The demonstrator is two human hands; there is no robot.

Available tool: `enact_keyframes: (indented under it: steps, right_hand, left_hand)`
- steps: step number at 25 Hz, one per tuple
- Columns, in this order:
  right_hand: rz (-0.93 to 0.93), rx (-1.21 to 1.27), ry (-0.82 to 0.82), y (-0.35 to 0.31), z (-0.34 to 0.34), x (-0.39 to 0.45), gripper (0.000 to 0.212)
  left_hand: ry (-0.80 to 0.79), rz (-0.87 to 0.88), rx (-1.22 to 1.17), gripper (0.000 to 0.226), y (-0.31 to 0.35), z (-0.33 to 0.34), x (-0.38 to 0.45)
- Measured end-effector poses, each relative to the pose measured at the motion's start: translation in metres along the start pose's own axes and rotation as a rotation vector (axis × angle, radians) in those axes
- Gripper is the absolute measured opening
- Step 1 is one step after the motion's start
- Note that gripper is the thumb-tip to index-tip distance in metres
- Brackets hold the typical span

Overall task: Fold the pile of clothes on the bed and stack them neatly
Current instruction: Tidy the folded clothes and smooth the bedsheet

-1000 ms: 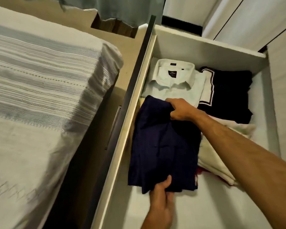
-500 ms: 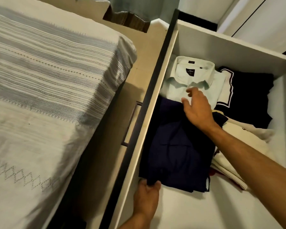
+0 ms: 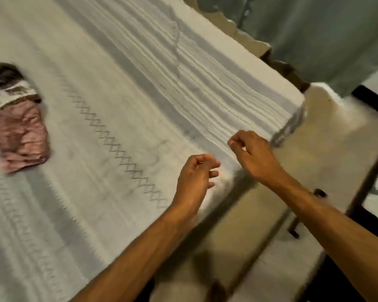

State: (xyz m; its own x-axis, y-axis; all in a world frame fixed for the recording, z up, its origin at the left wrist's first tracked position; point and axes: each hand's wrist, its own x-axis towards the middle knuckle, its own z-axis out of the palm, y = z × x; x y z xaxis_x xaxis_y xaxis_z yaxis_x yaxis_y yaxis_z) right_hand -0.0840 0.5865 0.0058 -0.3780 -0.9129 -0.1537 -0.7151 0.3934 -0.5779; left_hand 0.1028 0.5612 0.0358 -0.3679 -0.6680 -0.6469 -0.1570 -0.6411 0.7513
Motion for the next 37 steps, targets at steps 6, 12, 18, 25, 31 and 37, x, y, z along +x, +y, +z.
enact_keyframes:
  steps: [6,12,18,25,31,37]
  right_hand:
    - [0.131,0.165,-0.542,-0.189,0.185,0.095,0.009]
    - [0.475,0.65,-0.659,-0.368,0.365,0.172,0.087]
    - [0.526,0.616,-0.556,-0.451,0.466,0.23,0.052]
    - [0.335,0.456,-0.61,-0.482,0.504,0.254,0.032]
    - [0.602,0.868,-0.576,-0.494,0.492,0.266,0.048]
    - [0.618,1.278,-0.576,-0.541,0.539,0.266,0.076]
  left_hand:
    - [0.384,-0.029,-0.194,0.01,-0.014,-0.266,0.065]
    - [0.935,0.141,-0.373,0.041,-0.02,-0.522,0.117]
    - [0.705,0.028,-0.161,0.063,0.019,-0.642,0.17]
    - [0.375,-0.06,-0.101,0.072,0.061,-0.67,0.229]
    - [0.463,0.121,-0.572,0.056,0.002,-0.667,0.179]
    - [0.566,0.134,-0.962,0.061,-0.074,-0.673,0.111]
